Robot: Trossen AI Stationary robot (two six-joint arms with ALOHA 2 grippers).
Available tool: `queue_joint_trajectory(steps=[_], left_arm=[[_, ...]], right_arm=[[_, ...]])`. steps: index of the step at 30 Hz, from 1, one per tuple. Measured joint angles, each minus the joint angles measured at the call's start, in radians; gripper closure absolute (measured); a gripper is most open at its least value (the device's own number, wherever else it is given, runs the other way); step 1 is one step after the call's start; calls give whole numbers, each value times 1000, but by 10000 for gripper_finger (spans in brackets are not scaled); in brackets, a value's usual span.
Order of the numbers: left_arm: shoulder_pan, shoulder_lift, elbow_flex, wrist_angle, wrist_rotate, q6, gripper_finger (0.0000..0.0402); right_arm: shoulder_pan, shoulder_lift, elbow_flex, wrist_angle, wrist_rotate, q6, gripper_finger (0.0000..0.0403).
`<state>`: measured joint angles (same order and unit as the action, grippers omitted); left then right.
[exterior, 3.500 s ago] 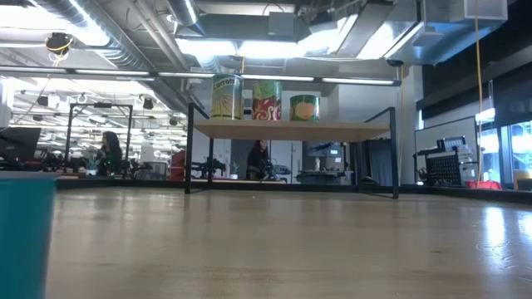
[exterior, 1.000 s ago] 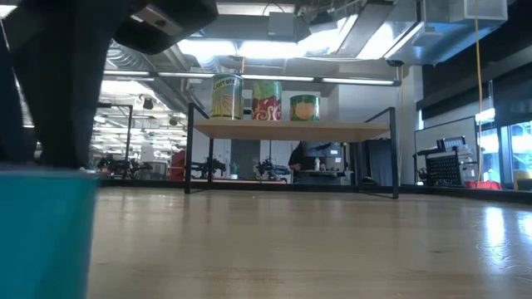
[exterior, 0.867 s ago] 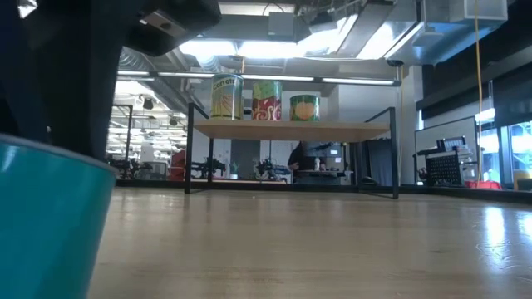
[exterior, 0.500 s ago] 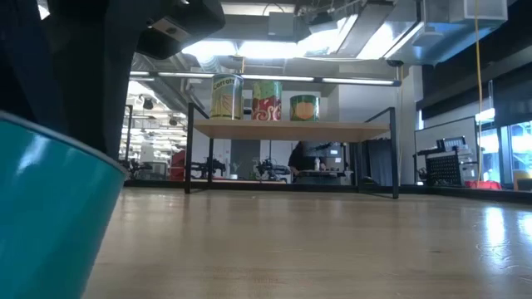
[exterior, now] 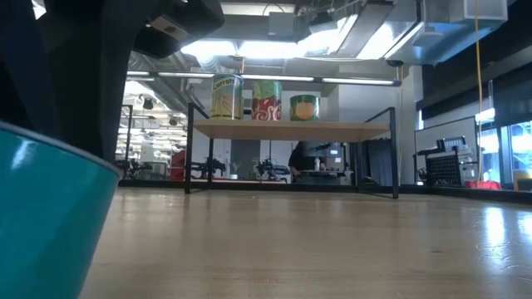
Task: Pick and place cans onto a shelf
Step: Move the canned tuna to the center of the table
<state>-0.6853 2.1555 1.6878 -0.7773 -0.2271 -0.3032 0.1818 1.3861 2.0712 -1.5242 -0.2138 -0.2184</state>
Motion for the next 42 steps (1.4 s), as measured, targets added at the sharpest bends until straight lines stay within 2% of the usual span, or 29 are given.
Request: queue_joint_trajectory(steps=[19,26,35,39,42], left_arm=[[-6,-8,0,0,-44,47,343],[2,-12,-56,26,-26,23,343],[8,-13,-65,37,-44,23,343],[14,-12,-66,36,-43,21,356],[24,-11,-66,30,-42,17,384]], right_arm=[[0,0,0,0,0,0,397],[0,0,0,0,0,0,397],[0,0,0,1,0,1,397],[0,0,0,1,0,1,397],[0,0,0,1,0,1,397]])
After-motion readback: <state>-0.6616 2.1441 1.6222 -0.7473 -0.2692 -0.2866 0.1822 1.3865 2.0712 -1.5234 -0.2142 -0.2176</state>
